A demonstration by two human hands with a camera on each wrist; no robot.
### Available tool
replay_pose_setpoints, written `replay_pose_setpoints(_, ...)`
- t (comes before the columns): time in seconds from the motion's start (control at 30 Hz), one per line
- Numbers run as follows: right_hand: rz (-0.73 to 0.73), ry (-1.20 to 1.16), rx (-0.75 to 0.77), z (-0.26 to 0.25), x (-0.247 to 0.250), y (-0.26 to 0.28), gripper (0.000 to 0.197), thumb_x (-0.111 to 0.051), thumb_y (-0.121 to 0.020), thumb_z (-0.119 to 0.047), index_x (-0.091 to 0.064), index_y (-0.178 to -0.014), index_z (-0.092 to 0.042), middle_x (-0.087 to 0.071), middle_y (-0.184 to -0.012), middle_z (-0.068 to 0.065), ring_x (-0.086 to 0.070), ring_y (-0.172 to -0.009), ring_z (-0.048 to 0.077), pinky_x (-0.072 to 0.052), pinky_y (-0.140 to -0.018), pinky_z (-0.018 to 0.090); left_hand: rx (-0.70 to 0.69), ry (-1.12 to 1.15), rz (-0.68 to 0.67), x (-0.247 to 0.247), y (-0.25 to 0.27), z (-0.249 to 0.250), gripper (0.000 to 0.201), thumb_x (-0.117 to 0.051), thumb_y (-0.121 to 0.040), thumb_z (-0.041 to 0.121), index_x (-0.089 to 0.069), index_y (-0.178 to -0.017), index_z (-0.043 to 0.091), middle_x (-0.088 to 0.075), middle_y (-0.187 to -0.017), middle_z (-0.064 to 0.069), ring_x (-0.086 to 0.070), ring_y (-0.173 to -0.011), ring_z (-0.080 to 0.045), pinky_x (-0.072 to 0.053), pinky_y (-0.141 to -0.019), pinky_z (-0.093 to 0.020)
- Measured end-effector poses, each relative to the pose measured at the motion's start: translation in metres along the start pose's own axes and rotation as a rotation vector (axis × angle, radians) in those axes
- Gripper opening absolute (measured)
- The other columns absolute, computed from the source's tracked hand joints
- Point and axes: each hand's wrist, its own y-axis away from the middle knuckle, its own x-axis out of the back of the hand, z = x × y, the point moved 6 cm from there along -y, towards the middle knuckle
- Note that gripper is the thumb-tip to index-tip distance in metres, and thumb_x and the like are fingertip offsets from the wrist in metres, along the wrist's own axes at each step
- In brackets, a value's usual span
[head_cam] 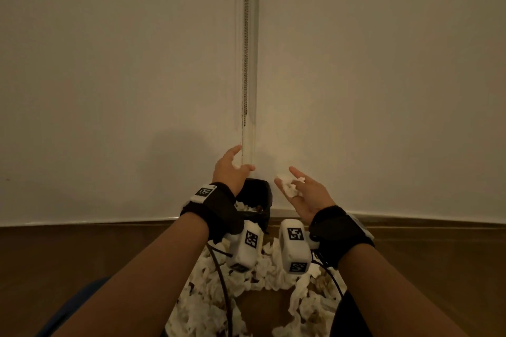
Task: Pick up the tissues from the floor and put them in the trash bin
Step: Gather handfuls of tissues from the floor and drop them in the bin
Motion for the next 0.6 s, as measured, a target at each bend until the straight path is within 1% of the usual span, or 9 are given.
replay_pose_setpoints(0.03,-0.012,-0.016,0.011,-0.001,0.002,0.0,0.042,-0.032,-0.093,0.015,-0.049,-0.127,-0.001,-0.053,-0.116,0.024,-0.06,-0.095,0.027,-0.055,-0.078,0.026,0.029,0.081,-0.015,-0.001,-0.001,-0.003,0.05,-0.056,-0.088,0.0,-0.046,-0.135,0.015,-0.049,-0.132,-0.01,-0.053,-0.115,-0.021,-0.048,-0.094,-0.034)
replay_pose_setpoints(0.07,-0.005,-0.009,0.024,-0.001,0.004,-0.001,0.036,-0.032,-0.093,0.014,-0.053,-0.118,-0.002,-0.057,-0.102,0.02,-0.062,-0.08,0.021,-0.056,-0.065,0.019,0.07,0.202,-0.021,-0.003,-0.001,-0.006,0.043,-0.053,-0.089,-0.002,-0.051,-0.13,0.009,-0.055,-0.125,-0.014,-0.06,-0.104,-0.022,-0.054,-0.086,-0.033)
replay_pose_setpoints(0.13,0.014,0.066,0.021,0.001,0.007,-0.001,0.021,-0.037,-0.098,-0.001,-0.057,-0.095,-0.003,-0.056,-0.072,0.009,-0.049,-0.044,0.008,-0.04,-0.034,0.013,0.144,0.41,-0.015,-0.004,-0.001,-0.011,0.022,-0.052,-0.093,0.005,-0.06,-0.112,0.003,-0.064,-0.103,-0.014,-0.065,-0.07,-0.016,-0.055,-0.055,-0.024)
replay_pose_setpoints(0.17,0.029,0.116,0.002,0.004,0.009,-0.003,0.02,-0.043,-0.099,-0.014,-0.057,-0.087,-0.006,-0.052,-0.061,0.004,-0.041,-0.035,0.006,-0.031,-0.028,0.014,0.155,0.403,-0.012,-0.003,-0.002,-0.013,0.016,-0.053,-0.094,0.013,-0.065,-0.1,0.004,-0.066,-0.091,-0.011,-0.061,-0.056,-0.011,-0.05,-0.045,-0.021)
replay_pose_setpoints(0.27,0.121,0.345,0.009,0.004,0.015,-0.011,0.045,-0.055,-0.087,-0.054,-0.049,-0.062,-0.017,-0.044,-0.055,-0.004,-0.038,-0.043,0.01,-0.026,-0.028,0.015,0.118,0.229,0.019,0.002,-0.012,-0.02,0.04,-0.054,-0.091,0.042,-0.066,-0.07,0.01,-0.052,-0.049,0.001,-0.041,-0.034,-0.007,-0.033,-0.035,-0.017)
replay_pose_setpoints(0.33,0.132,0.396,-0.01,0.004,0.014,-0.015,0.05,-0.056,-0.083,-0.06,-0.041,-0.056,-0.021,-0.038,-0.054,-0.004,-0.035,-0.04,0.01,-0.024,-0.031,0.016,0.138,0.152,0.103,0.01,-0.019,-0.026,0.057,-0.045,-0.09,0.056,-0.058,-0.059,0.009,-0.042,-0.038,0.004,-0.035,-0.033,-0.01,-0.03,-0.037,-0.017)
replay_pose_setpoints(0.47,0.186,0.329,0.008,0.008,0.012,-0.03,0.052,-0.038,-0.096,-0.048,-0.033,-0.052,-0.02,-0.03,-0.043,-0.003,-0.022,-0.028,0.008,-0.016,-0.033,0.012,0.161,0.209,0.249,0.024,-0.04,-0.037,0.056,-0.03,-0.095,0.055,-0.048,-0.062,0.013,-0.04,-0.051,-0.004,-0.034,-0.044,-0.018,-0.026,-0.044,-0.022)
replay_pose_setpoints(0.53,0.201,0.276,0.055,0.008,0.009,-0.042,0.05,-0.027,-0.1,-0.044,-0.036,-0.058,-0.019,-0.031,-0.035,-0.006,-0.021,-0.025,0.007,-0.015,-0.032,0.01,0.14,0.192,0.298,0.026,-0.051,-0.041,0.056,-0.022,-0.099,0.048,-0.045,-0.061,0.014,-0.04,-0.053,-0.006,-0.035,-0.046,-0.021,-0.026,-0.046,-0.025)
replay_pose_setpoints(0.6,0.219,0.249,0.084,0.012,0.005,-0.056,0.044,-0.022,-0.101,-0.041,-0.041,-0.069,-0.018,-0.031,-0.032,-0.008,-0.021,-0.024,0.007,-0.015,-0.033,0.01,0.145,0.126,0.317,0.025,-0.062,-0.049,0.055,-0.02,-0.101,0.043,-0.046,-0.062,0.015,-0.044,-0.056,-0.006,-0.042,-0.051,-0.02,-0.033,-0.045,-0.025)
